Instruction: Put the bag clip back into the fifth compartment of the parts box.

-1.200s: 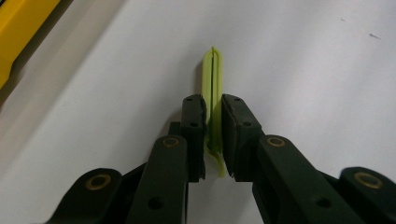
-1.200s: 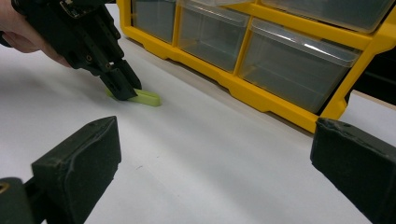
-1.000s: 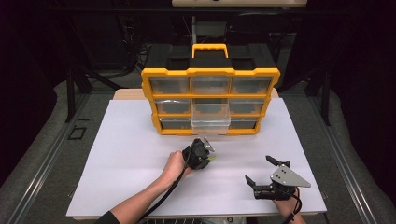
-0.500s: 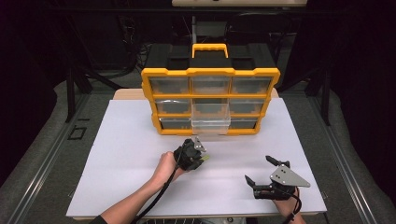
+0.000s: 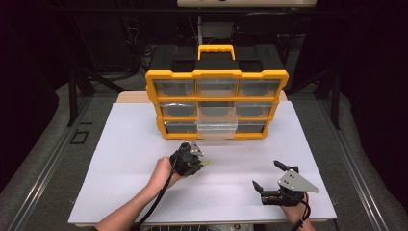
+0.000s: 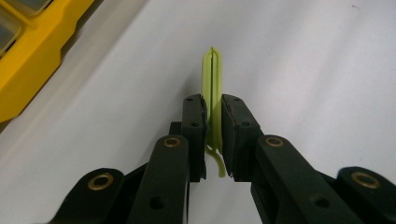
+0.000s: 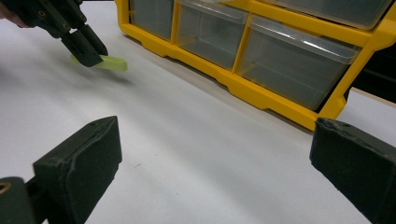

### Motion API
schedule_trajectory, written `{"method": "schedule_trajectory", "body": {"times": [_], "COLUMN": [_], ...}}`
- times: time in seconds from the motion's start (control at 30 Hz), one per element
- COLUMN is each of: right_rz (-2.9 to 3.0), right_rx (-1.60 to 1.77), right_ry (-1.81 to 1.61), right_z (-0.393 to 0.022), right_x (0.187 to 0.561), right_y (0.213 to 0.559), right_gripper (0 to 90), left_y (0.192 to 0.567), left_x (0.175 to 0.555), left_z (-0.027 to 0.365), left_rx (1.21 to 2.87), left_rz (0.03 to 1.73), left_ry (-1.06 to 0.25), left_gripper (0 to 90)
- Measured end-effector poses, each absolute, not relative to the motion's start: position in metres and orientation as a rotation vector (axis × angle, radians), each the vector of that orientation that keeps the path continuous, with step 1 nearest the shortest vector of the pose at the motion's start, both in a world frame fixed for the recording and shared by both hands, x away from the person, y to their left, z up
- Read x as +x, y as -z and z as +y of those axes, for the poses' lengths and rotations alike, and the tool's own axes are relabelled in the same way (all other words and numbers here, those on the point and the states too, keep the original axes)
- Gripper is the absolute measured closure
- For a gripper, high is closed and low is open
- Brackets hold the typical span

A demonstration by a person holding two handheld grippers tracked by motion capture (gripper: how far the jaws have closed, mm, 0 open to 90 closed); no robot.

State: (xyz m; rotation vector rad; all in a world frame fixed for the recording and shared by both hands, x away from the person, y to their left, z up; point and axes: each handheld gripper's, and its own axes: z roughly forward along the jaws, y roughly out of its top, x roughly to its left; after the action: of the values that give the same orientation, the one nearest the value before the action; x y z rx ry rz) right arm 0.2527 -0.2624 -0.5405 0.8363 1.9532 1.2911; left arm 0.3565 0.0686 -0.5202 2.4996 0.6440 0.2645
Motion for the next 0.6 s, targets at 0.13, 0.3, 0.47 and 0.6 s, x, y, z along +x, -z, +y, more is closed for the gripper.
{"method": "schedule_trajectory", "body": {"times": [0.13, 0.3, 0.47, 0.6], "right_rz": [1.952, 1.952, 1.949, 1.948], "right_rx": [0.834, 0.837, 0.839, 0.837], "right_ry": [-1.292, -1.294, -1.295, -1.295], "right_z": [-0.262, -0.262, -0.263, -0.263], "right_x": [0.252, 0.252, 0.252, 0.252], "right_y": [0.54, 0.54, 0.54, 0.54], "right_gripper": [1.9, 2.0, 2.0, 2.0], "left_y": [0.521, 0.521, 0.518, 0.517], "left_x": [0.355, 0.356, 0.357, 0.358], "left_z": [0.075, 0.081, 0.087, 0.091], "left_rx": [2.497, 2.517, 2.518, 2.517], "left_rz": [0.654, 0.652, 0.657, 0.659], "left_ry": [-0.272, -0.26, -0.261, -0.264], "left_gripper": [80.3, 80.4, 80.4, 80.3]}}
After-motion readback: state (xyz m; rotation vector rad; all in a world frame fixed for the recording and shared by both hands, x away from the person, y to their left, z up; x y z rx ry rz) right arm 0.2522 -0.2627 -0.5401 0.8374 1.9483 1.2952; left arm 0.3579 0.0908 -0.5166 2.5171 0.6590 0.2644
